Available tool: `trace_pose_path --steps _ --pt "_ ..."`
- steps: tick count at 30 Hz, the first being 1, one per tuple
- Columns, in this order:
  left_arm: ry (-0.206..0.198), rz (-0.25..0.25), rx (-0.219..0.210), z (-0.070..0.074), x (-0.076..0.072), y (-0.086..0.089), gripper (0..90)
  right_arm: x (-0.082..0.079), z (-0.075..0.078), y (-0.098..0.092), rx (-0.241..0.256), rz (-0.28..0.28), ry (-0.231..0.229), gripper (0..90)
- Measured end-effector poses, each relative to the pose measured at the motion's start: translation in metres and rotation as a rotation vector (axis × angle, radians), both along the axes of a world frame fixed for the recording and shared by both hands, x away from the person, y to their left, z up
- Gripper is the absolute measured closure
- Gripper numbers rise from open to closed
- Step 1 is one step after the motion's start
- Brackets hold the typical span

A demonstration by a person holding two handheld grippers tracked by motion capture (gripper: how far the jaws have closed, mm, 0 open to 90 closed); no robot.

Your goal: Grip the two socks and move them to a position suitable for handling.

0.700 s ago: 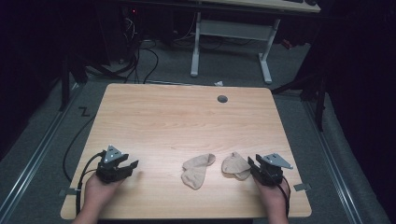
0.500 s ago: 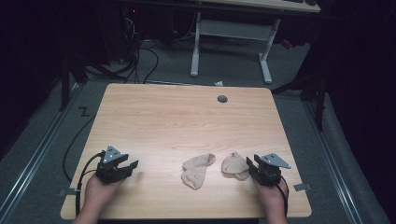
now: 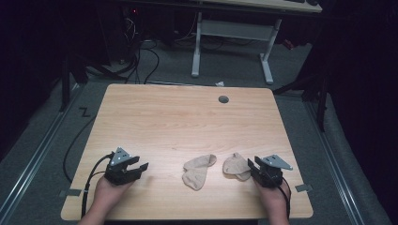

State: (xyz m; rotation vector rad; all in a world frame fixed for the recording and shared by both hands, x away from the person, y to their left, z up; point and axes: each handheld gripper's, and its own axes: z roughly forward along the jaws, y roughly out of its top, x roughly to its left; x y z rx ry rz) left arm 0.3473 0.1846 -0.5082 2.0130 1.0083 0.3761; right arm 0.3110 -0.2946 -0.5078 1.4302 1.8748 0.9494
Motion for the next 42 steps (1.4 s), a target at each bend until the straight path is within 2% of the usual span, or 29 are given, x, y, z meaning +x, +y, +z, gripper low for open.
trace_pose_path --steps 7,15,22,24,34,36,38,39,42 --pt "-0.008 -0.021 -0.005 0.003 -0.005 -0.003 54.2 0.004 0.001 0.017 -0.017 0.055 0.006 68.3" --pt "-0.005 -0.036 0.021 0.0 -0.005 -0.007 52.6 0.003 0.003 0.035 -0.036 0.115 -0.004 70.1" --pt "0.0 -0.042 0.015 -0.001 -0.005 -0.008 51.5 0.004 0.002 0.051 -0.043 0.162 0.0 71.0" --pt "-0.001 -0.044 0.016 -0.001 -0.005 -0.008 50.7 0.006 0.001 0.06 -0.058 0.188 0.006 72.1" --pt "0.004 -0.052 0.014 -0.002 -0.005 -0.01 50.6 0.017 -0.001 0.086 -0.078 0.238 0.019 79.0" --pt "0.004 -0.06 0.018 -0.002 -0.006 -0.011 50.6 0.021 -0.002 0.093 -0.088 0.252 0.027 81.9" --pt "0.007 -0.065 0.023 -0.002 -0.006 -0.012 50.6 0.026 -0.004 0.1 -0.101 0.265 0.053 90.0" --pt "0.009 -0.065 0.024 -0.002 -0.006 -0.012 50.5 0.029 -0.004 0.104 -0.111 0.283 0.078 90.0" --pt "0.006 -0.066 0.016 -0.002 -0.008 -0.013 50.3 0.034 -0.005 0.114 -0.136 0.295 0.1 90.0"
